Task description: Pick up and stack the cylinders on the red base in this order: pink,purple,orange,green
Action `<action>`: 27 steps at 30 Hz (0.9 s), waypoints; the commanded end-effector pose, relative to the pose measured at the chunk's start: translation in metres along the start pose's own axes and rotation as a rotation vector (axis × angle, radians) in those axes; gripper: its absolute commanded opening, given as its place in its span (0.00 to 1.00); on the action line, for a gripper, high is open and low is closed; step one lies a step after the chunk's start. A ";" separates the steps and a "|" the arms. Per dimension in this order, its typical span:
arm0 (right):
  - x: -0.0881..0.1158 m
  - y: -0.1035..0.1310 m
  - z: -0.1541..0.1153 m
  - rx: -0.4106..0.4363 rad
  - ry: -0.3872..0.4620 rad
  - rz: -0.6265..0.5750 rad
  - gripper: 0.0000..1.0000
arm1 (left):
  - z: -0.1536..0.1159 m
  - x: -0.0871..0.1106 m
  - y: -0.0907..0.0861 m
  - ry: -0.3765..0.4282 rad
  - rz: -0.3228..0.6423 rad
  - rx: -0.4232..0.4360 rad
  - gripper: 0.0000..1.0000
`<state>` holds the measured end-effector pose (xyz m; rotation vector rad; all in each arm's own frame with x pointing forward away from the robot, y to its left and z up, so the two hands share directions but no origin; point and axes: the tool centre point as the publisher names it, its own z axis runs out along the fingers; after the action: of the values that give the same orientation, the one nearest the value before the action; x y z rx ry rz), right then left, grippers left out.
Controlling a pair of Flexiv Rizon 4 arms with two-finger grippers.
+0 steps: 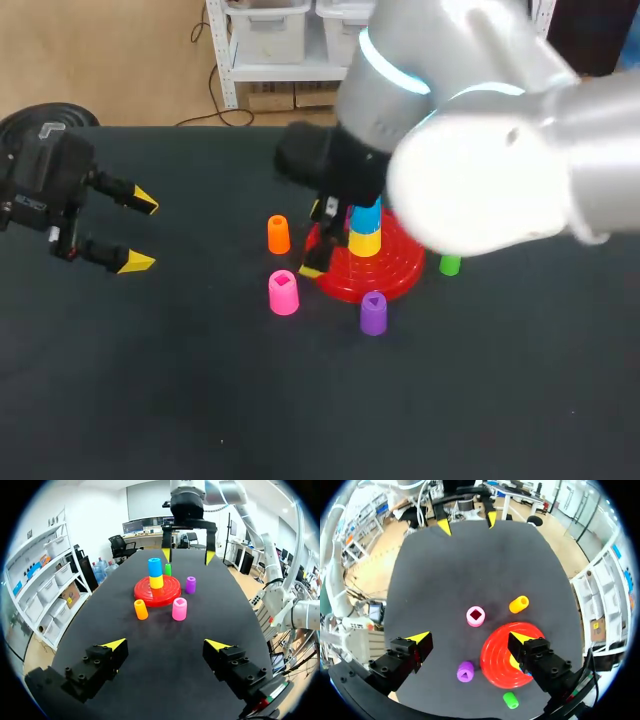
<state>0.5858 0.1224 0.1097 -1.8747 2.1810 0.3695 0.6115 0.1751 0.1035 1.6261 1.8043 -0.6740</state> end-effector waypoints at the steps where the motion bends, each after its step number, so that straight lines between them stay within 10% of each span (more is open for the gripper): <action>1: -0.008 0.000 0.022 0.008 0.034 0.004 1.00 | 0.000 0.001 0.000 -0.004 0.003 -0.002 1.00; 27: -0.013 -0.007 0.090 -0.023 0.135 -0.044 1.00 | 0.000 0.001 0.000 -0.004 0.003 -0.002 1.00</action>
<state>0.5896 0.1607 0.0337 -2.0029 2.2183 0.2633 0.6115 0.1752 0.1035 1.6261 1.8045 -0.6740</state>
